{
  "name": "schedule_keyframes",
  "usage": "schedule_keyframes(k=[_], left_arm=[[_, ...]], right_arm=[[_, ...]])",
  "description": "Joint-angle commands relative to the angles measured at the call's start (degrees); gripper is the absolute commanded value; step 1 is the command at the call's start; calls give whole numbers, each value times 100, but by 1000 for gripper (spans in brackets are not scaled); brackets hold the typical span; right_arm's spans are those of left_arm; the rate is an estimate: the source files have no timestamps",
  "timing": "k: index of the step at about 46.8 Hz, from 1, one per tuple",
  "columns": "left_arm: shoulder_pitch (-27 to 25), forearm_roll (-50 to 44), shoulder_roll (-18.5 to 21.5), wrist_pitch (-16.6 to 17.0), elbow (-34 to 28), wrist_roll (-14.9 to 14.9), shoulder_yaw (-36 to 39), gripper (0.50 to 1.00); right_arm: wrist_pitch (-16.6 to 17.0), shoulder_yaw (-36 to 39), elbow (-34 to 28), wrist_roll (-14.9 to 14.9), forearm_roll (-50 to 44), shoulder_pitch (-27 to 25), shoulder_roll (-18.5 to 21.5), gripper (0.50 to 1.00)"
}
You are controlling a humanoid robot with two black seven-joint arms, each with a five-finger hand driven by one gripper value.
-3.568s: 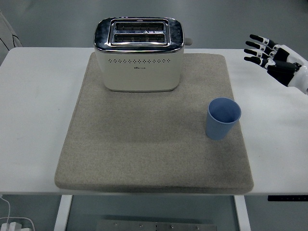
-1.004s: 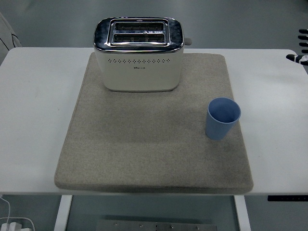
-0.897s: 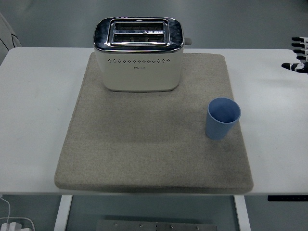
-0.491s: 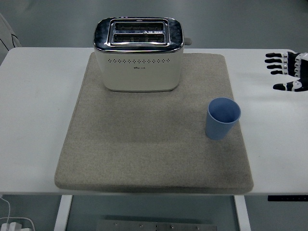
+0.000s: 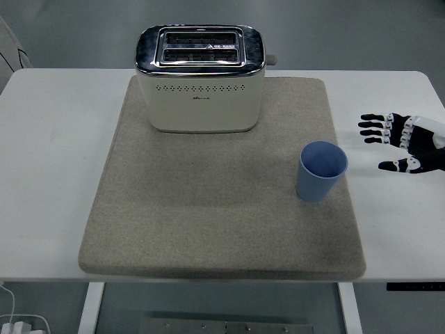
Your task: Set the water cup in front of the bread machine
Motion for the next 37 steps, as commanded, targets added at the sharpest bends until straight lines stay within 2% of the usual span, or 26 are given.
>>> schedule_keyframes(k=[1, 11, 28, 37], left_arm=[[-1, -1, 0, 0, 0, -2, 0, 1000], [-1, -1, 0, 0, 0, -2, 0, 1000], [-1, -1, 0, 0, 0, -2, 0, 1000], [-1, -1, 0, 0, 0, -2, 0, 1000]], right_arm=[[-1, 11, 7, 0, -2, -81, 128, 928], [-1, 20, -1, 0, -2, -152, 427, 928], [-3, 29, -1, 0, -20, -292, 717, 928], [-328, 29, -1, 0, -20, -319, 876, 928]])
